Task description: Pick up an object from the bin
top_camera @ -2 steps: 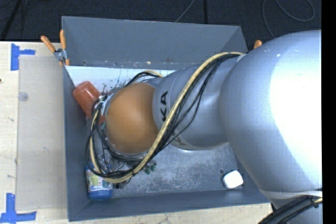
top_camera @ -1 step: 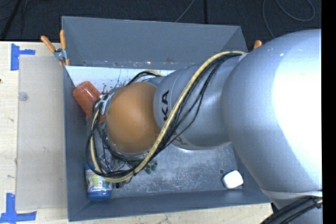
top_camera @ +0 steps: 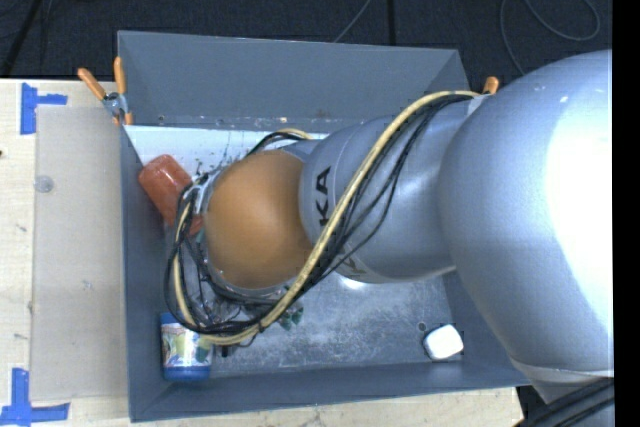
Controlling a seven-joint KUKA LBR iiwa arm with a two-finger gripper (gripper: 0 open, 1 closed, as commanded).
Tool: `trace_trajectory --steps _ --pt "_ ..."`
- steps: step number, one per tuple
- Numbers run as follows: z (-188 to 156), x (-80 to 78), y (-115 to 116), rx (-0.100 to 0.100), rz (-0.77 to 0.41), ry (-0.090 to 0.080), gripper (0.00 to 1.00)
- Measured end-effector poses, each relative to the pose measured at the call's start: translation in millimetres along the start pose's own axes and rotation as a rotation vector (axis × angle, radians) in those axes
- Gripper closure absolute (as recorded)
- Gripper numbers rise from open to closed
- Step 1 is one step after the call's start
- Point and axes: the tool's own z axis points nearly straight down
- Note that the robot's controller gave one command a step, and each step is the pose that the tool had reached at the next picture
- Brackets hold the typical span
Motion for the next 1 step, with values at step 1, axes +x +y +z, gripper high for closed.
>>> trace_trajectory --steps 1 --pt "-19.6 -0.5 1.3 -0.001 -0.001 -0.001 1.00"
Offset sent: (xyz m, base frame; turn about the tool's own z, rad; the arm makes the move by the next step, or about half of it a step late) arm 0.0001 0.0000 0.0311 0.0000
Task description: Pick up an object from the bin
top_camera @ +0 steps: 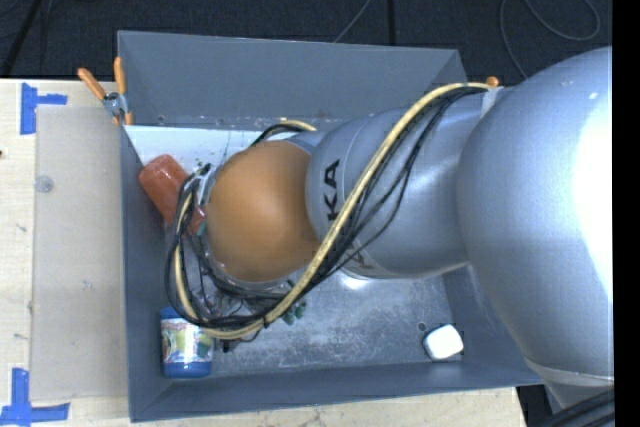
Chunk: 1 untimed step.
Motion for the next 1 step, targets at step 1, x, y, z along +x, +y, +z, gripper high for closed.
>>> trace_trajectory --steps 1 --pt "-17.7 -0.6 0.0 0.001 0.000 -0.003 1.00"
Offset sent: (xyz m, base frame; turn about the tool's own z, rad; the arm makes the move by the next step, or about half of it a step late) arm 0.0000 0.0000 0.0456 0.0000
